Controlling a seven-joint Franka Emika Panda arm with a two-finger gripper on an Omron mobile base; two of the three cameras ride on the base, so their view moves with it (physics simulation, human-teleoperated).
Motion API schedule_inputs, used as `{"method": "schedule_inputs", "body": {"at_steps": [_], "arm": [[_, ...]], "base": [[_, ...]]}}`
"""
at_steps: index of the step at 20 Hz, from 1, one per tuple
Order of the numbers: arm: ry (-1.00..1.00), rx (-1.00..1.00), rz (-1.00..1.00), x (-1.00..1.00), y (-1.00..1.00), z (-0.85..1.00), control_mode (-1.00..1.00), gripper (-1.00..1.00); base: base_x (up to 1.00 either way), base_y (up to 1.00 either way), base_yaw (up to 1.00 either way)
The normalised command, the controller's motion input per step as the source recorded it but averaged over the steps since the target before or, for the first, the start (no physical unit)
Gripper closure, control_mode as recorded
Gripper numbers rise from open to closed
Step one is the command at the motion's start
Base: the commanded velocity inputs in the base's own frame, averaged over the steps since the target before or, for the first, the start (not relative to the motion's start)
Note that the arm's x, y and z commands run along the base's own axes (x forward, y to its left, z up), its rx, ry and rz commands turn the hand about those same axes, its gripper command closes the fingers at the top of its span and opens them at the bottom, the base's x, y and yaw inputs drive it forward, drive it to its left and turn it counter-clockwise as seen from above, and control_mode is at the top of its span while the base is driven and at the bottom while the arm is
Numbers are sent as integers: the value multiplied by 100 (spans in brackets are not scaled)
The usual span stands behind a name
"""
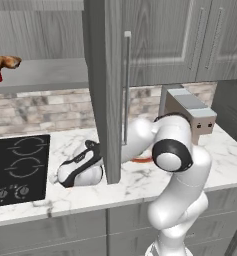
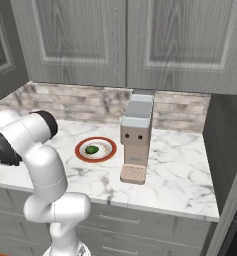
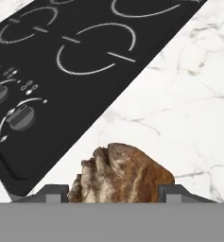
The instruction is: Pick the avocado and bread from the counter and place them on the plate. Then pick the jam from the cabinet and place it next to the plate. Lastly close the cabinet door.
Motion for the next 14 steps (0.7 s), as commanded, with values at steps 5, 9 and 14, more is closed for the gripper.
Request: {"method": "schedule_inputs", "body": {"at_steps": [5,9,14], "arm": [[-1,3,-6,0,-11,69,-100,100],[-4,0,-12,-7,-33,67,-100,100],[-6,-1,-12,-3,-60,44,-100,100]], "base": [[0,0,0],[0,0,0],[0,0,0]]}}
